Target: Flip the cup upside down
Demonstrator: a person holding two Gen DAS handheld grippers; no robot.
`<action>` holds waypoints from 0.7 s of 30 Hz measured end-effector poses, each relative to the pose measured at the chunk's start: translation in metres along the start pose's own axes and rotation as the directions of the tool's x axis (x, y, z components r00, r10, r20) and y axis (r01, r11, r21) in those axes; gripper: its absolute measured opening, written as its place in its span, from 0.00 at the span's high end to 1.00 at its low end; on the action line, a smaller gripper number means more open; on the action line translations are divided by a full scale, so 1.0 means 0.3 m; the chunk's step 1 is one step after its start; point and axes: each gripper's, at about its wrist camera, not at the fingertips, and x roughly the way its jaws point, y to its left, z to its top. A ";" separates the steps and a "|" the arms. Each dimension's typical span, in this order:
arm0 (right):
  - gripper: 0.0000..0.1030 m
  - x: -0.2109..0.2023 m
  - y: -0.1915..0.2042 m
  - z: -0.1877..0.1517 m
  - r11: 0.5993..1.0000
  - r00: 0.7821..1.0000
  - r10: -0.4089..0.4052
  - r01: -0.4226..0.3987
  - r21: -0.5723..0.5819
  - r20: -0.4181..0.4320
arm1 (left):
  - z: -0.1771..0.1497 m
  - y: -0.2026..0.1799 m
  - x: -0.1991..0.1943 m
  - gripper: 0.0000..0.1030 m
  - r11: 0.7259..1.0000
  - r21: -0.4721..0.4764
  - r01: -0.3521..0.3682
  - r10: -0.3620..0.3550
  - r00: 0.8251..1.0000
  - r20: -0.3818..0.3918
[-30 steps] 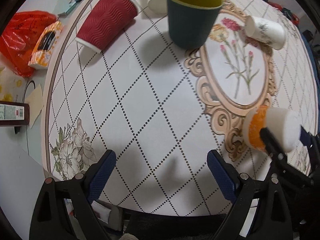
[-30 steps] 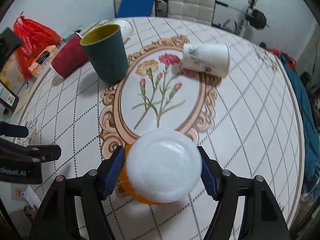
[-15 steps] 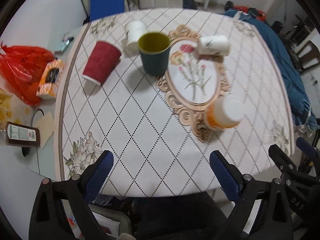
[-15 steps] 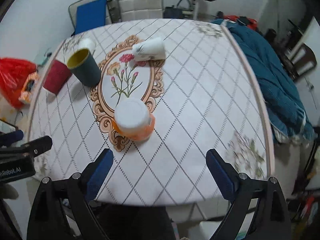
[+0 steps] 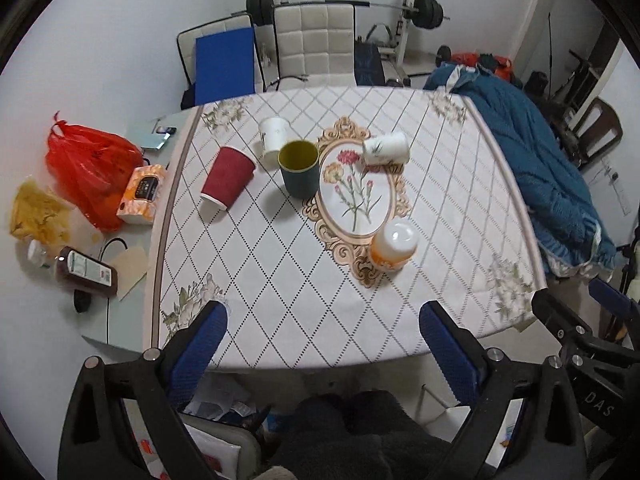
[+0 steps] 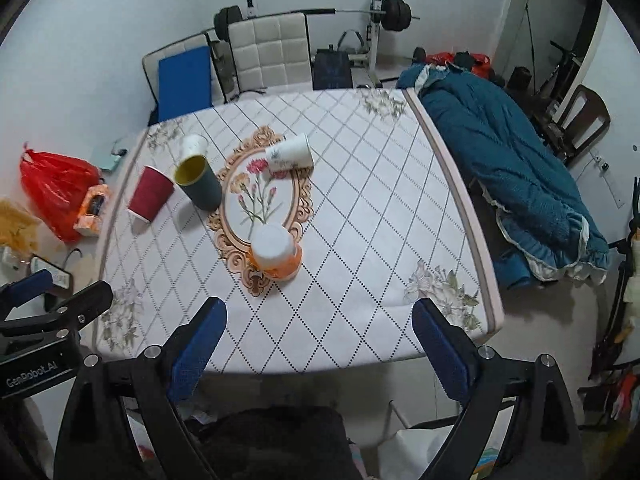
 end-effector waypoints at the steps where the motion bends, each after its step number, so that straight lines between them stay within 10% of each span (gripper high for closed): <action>1: 0.07 -0.035 -0.005 0.001 1.000 1.000 -0.002 0.002 -0.002 0.008 | -0.002 -0.003 -0.030 0.04 1.000 -0.002 0.001 -0.001 1.000 0.010; 21: 0.07 -0.518 -0.076 0.039 0.999 0.993 -0.022 0.024 -0.022 0.119 | -0.013 -0.044 -0.314 0.04 0.999 -0.041 0.002 0.000 0.999 0.038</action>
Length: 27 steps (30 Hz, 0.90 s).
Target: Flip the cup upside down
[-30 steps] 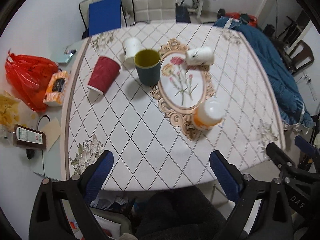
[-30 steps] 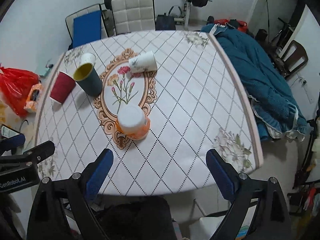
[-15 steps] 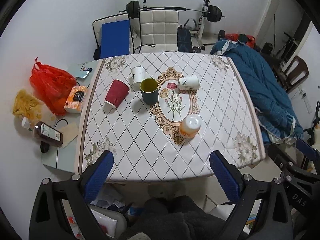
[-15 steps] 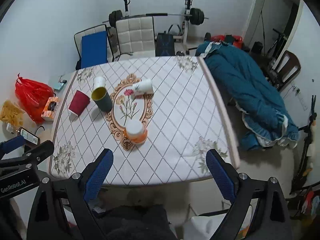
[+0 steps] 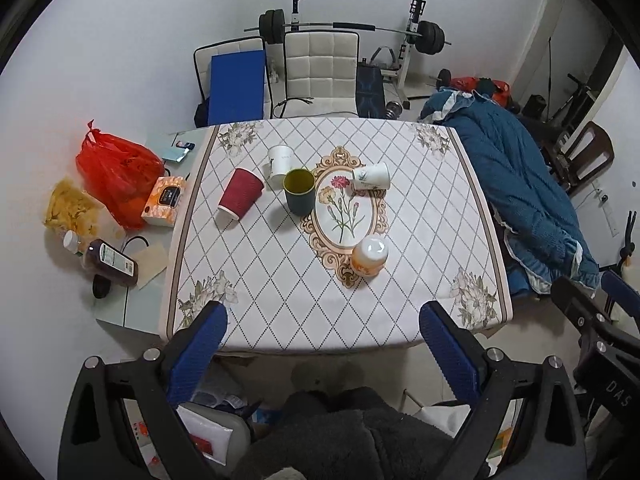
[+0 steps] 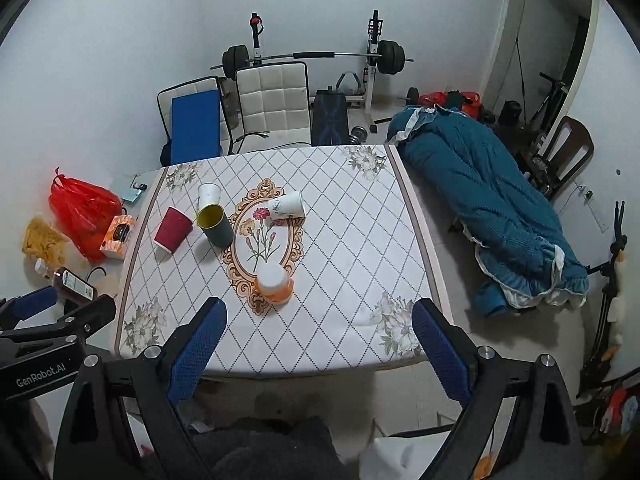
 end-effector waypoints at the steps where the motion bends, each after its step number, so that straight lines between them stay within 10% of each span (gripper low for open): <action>1: 0.07 -0.004 -0.001 0.004 1.000 1.000 0.003 -0.003 0.000 -0.003 | -0.003 -0.002 -0.001 0.04 1.000 0.000 -0.003 0.003 1.000 -0.006; 27: 0.07 0.016 0.000 0.008 1.000 0.999 0.007 -0.008 -0.028 -0.043 | -0.034 0.007 -0.007 0.04 1.000 -0.019 -0.006 0.005 1.000 -0.028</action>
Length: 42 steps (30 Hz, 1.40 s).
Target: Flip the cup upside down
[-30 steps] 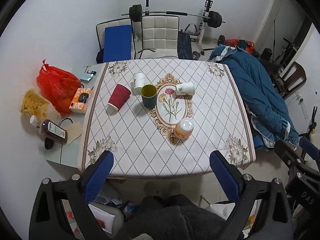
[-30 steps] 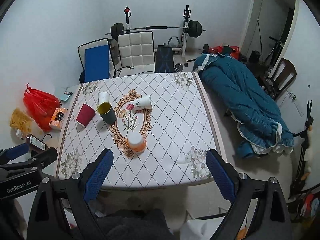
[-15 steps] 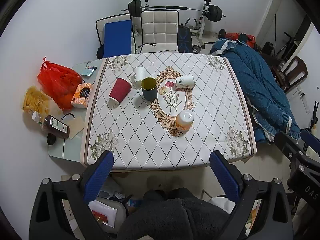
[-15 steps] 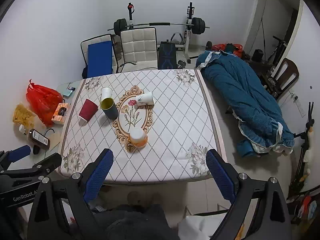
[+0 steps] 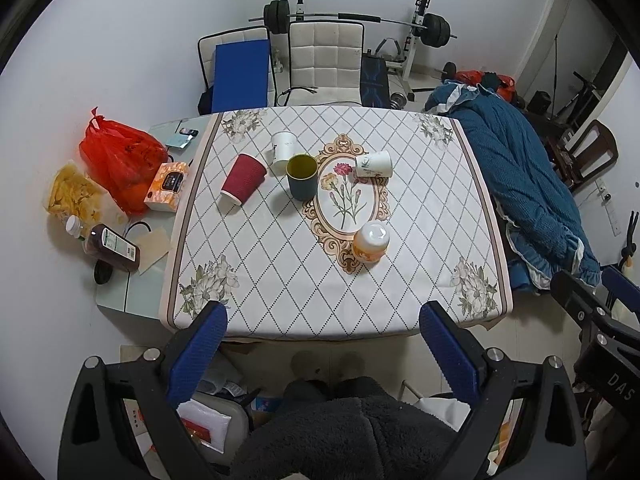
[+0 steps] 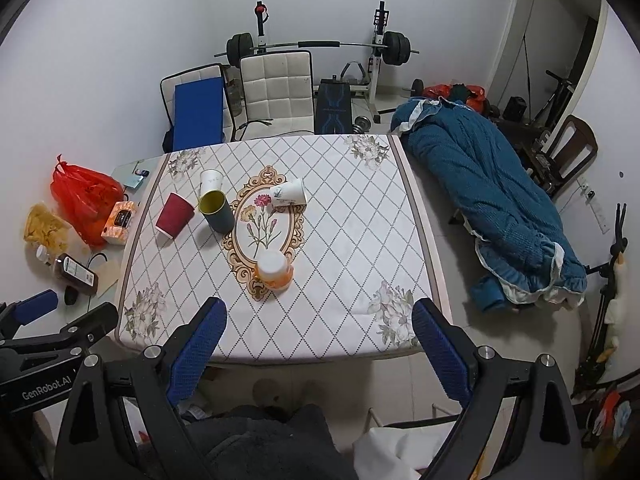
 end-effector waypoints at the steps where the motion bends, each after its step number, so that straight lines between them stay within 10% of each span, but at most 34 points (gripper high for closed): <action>1: 0.07 0.001 -0.001 -0.002 1.000 1.000 0.001 -0.001 0.000 -0.002 | 0.001 0.003 -0.002 0.04 1.000 -0.003 -0.001 0.001 1.000 0.002; 42: 0.07 0.005 0.004 -0.019 1.000 1.000 0.020 -0.021 -0.017 -0.013 | -0.010 0.008 -0.013 0.04 0.999 -0.015 -0.028 0.028 0.999 0.015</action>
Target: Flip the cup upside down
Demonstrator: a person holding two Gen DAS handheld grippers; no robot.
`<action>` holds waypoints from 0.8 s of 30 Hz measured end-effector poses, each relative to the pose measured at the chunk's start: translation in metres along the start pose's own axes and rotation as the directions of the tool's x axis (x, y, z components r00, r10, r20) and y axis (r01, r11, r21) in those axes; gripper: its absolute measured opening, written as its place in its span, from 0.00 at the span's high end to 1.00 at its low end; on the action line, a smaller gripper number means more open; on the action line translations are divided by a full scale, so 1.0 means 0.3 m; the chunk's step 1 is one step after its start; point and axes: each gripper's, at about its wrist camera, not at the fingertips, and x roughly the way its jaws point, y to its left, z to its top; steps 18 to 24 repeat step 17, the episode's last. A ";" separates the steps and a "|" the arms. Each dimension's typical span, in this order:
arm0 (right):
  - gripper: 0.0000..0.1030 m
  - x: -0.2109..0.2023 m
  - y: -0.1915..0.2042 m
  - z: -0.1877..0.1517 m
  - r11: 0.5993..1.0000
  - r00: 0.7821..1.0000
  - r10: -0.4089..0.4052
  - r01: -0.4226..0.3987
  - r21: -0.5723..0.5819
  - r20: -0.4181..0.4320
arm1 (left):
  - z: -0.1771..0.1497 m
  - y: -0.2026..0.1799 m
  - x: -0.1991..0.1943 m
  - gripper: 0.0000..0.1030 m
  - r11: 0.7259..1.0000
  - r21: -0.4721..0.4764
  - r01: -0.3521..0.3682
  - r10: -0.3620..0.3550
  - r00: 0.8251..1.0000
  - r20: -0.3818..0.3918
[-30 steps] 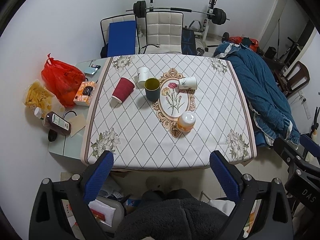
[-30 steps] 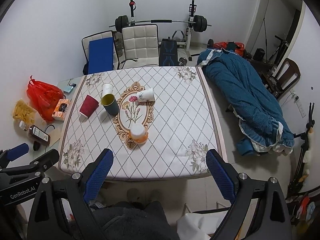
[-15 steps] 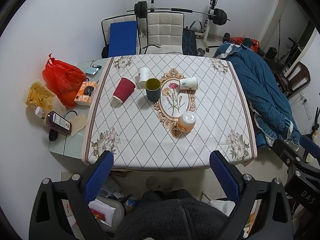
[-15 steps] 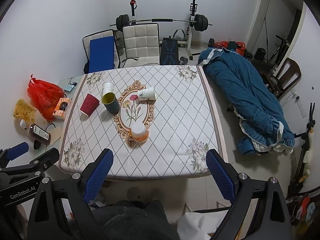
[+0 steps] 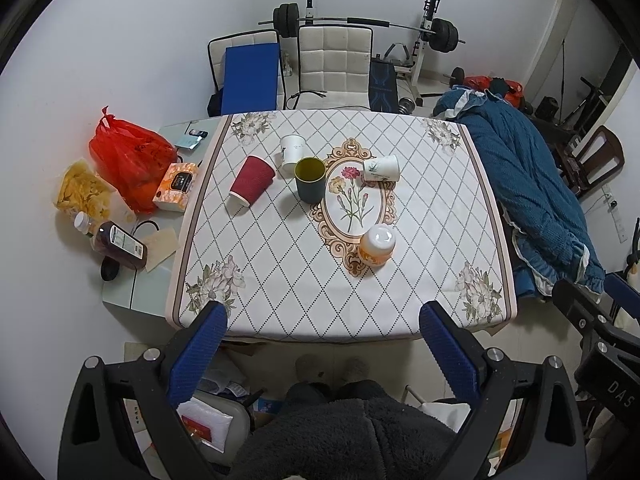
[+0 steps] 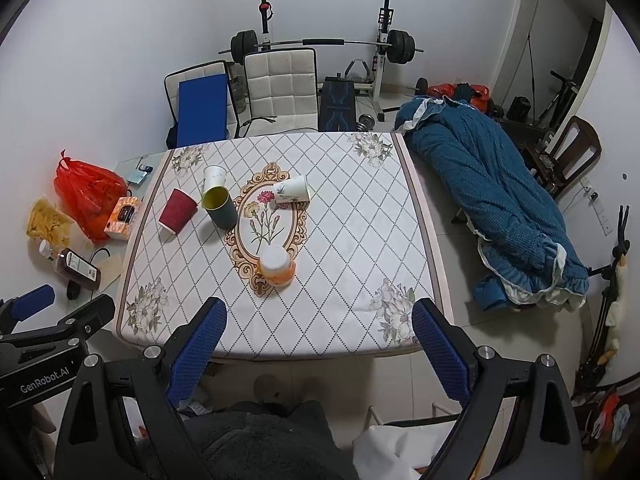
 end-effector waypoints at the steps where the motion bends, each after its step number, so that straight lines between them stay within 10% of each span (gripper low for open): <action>1: 0.07 0.001 -0.002 -0.003 1.000 1.000 0.001 -0.001 0.000 -0.001 | 0.000 0.000 0.000 0.04 1.000 -0.001 0.000 0.000 1.000 0.000; 24: 0.07 -0.007 -0.005 -0.009 1.000 1.000 0.012 -0.012 -0.013 -0.006 | -0.006 0.004 -0.002 0.04 1.000 -0.005 -0.005 0.005 1.000 0.000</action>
